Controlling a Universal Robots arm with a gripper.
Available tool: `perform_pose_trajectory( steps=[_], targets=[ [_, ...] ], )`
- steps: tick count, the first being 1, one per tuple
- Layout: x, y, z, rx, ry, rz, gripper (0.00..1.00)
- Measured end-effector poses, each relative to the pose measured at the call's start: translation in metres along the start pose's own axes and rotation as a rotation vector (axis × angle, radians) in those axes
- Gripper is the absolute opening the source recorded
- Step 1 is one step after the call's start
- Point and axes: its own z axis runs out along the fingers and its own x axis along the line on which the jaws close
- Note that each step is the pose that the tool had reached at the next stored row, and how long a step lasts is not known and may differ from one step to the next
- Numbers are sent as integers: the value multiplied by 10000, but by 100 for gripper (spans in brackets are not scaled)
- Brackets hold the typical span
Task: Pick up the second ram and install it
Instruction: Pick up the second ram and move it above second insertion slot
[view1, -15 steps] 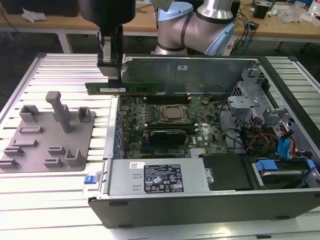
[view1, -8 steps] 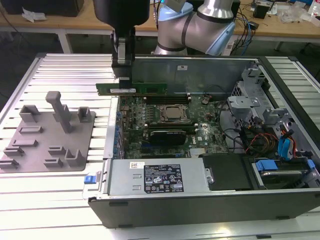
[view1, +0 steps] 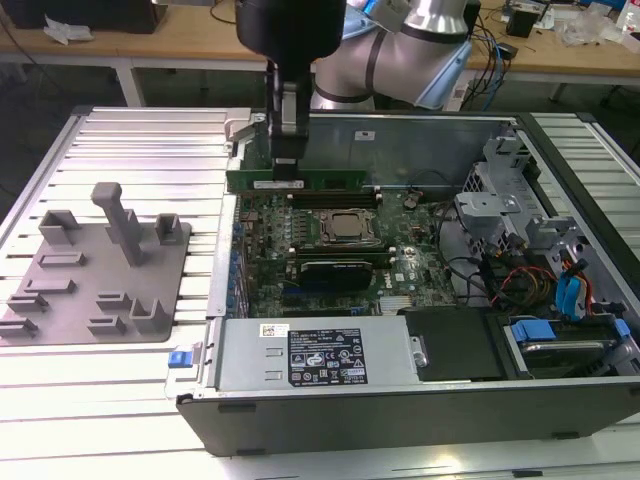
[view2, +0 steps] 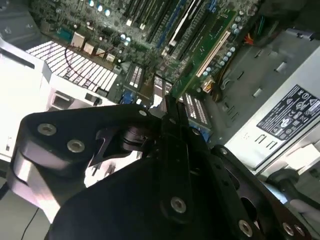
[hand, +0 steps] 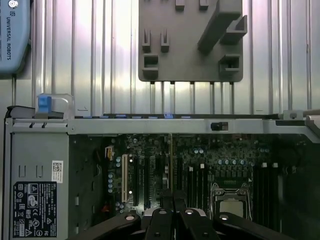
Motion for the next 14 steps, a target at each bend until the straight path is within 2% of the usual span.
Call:
perform_pose_trajectory(
  steps=[5,9,12,14],
  targets=[
    [0,-252,29,0,0,-1,9],
    [1,-327,39,0,0,0,9],
    [-14,-420,76,0,0,-1,9],
    [-27,-438,94,0,-1,0,9]
  ],
)
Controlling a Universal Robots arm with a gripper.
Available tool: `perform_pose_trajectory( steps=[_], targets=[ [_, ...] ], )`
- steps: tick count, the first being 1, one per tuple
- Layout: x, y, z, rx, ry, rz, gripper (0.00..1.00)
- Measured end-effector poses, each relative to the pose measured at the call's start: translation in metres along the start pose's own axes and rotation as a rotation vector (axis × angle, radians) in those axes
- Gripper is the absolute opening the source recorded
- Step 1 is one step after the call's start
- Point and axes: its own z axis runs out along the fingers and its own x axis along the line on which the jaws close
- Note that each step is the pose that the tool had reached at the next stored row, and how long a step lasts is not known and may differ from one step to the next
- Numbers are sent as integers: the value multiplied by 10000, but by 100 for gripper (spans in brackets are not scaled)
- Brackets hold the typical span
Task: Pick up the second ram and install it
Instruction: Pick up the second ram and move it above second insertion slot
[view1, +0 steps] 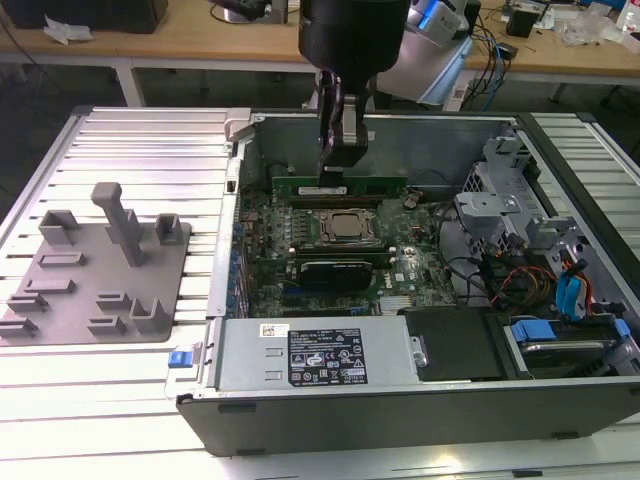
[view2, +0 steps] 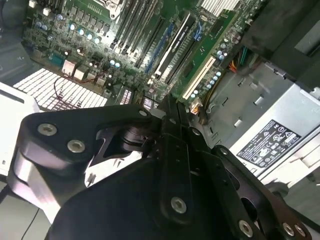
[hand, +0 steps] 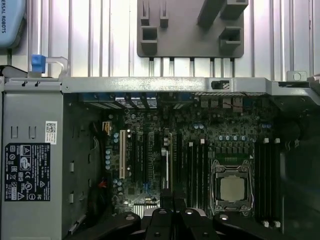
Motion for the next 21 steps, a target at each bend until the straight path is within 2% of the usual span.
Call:
perform_pose_trajectory(
  steps=[8,21],
  targets=[
    [-87,-77,103,0,0,0,9],
    [-135,-260,213,0,0,0,9]
  ],
)
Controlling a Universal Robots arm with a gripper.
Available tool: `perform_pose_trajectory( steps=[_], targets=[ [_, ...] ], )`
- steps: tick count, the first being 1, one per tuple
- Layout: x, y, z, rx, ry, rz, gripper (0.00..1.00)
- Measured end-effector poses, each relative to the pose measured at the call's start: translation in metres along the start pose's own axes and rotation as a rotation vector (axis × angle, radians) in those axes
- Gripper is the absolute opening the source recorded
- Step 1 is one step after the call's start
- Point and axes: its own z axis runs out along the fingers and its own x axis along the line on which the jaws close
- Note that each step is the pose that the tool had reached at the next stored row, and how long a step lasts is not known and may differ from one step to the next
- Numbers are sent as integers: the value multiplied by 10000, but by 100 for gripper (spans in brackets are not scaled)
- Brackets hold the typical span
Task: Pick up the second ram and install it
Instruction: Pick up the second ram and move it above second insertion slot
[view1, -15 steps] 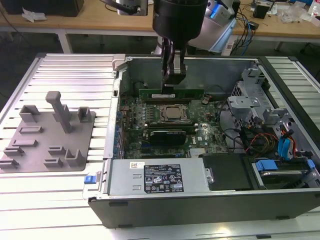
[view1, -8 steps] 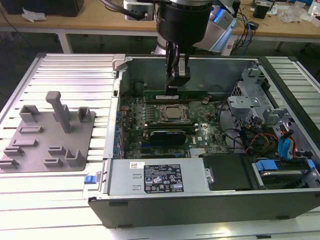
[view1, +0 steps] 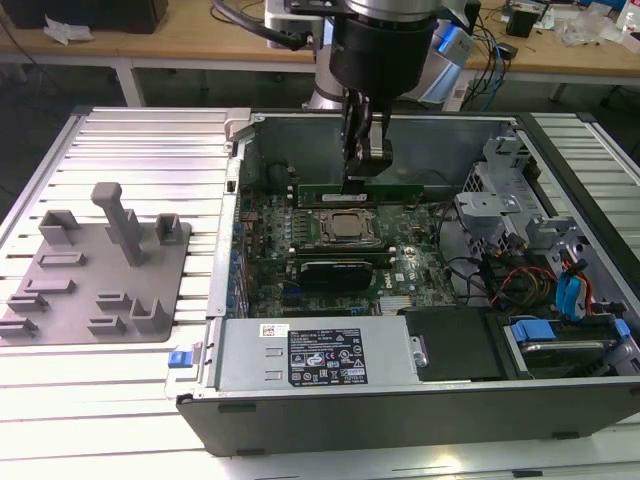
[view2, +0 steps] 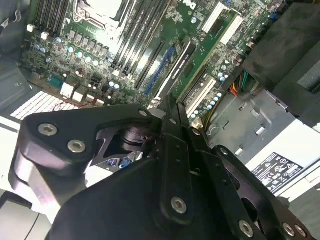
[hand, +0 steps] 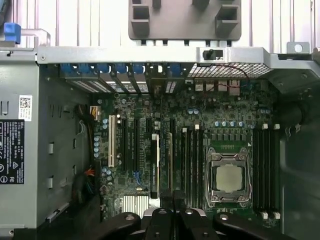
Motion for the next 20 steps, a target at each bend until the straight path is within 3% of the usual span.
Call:
perform_pose_trajectory(
  steps=[13,20],
  targets=[
    [-61,-104,115,0,1,1,9],
    [-180,-113,219,-1,1,0,9]
  ],
)
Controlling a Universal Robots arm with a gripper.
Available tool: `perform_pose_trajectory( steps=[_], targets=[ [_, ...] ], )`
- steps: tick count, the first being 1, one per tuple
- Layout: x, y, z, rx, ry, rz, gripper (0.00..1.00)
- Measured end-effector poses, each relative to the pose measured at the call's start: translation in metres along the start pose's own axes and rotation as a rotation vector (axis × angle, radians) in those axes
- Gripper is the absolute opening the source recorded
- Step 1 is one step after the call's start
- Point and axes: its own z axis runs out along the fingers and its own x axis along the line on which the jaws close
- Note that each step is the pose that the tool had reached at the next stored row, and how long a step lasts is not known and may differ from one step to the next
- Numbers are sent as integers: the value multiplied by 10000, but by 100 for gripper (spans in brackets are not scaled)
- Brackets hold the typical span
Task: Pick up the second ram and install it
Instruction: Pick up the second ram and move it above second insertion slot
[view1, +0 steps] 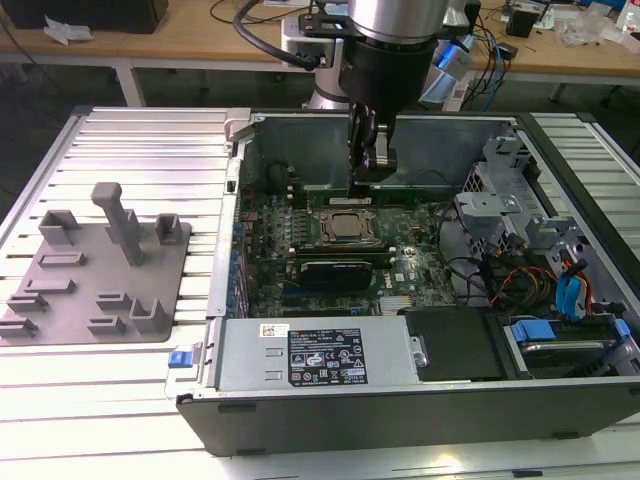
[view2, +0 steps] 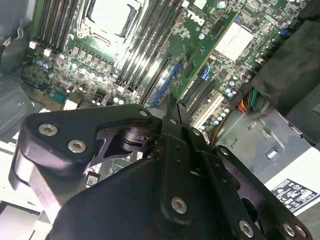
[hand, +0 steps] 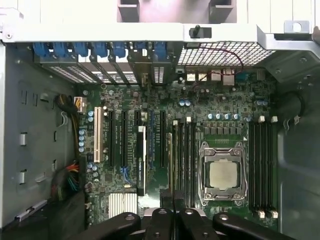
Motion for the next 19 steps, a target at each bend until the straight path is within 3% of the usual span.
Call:
perform_pose_trajectory(
  steps=[11,15,19],
  targets=[
    [-222,-10,231,1,1,0,9],
    [-268,-11,272,1,0,0,9],
    [-334,-14,360,1,0,0,9]
  ],
)
